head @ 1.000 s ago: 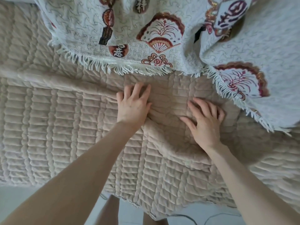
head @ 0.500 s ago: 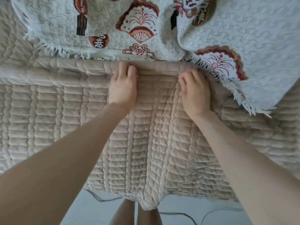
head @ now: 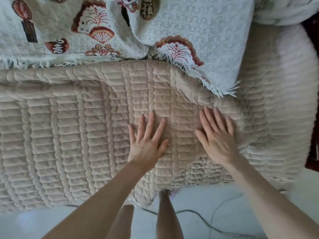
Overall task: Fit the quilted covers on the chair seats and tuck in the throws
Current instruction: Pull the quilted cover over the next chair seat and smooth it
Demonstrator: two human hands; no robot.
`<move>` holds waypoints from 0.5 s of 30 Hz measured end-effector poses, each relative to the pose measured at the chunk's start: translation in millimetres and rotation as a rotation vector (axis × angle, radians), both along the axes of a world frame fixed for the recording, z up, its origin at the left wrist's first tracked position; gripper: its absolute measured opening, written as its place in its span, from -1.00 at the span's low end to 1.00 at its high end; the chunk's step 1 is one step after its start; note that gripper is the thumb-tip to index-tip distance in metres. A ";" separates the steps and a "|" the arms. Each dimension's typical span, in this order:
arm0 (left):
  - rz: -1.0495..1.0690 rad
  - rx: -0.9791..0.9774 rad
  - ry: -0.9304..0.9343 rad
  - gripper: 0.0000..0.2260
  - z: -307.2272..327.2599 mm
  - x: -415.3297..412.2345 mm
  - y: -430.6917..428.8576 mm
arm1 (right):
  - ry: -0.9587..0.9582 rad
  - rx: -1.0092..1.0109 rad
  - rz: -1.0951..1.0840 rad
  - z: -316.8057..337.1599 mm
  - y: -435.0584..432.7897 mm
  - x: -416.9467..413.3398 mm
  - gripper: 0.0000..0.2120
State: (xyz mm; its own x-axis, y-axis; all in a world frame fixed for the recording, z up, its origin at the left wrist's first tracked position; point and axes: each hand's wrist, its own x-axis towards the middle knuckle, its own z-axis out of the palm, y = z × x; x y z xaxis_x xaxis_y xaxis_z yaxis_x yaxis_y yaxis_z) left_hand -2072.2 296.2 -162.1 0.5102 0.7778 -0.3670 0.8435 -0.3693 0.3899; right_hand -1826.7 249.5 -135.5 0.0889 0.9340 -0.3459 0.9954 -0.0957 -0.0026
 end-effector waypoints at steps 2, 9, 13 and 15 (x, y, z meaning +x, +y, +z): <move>-0.060 0.082 -0.024 -0.44 0.0 6.0 -2.3 | 0.002 -0.032 -0.057 2.2 -11.0 17.6 -0.37; -0.159 0.209 -0.036 -0.43 2.9 59.1 -21.3 | 0.054 0.017 -0.080 -8.4 -40.7 55.8 -0.30; -0.179 0.230 -0.008 -0.41 3.5 84.8 -31.7 | 0.080 0.037 -0.071 -12.6 -56.9 76.8 -0.26; -0.168 0.236 0.001 -0.40 4.8 111.8 -45.3 | 0.049 0.029 -0.118 -9.3 -77.6 99.8 -0.25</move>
State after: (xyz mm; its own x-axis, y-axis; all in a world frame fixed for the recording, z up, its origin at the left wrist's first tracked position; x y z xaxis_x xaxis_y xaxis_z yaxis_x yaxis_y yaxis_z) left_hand -1960.4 250.8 -157.3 0.6390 0.7462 -0.1868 0.7631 -0.5846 0.2756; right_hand -1726.9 171.9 -144.8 0.1823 0.9276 -0.3259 0.9759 -0.2112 -0.0550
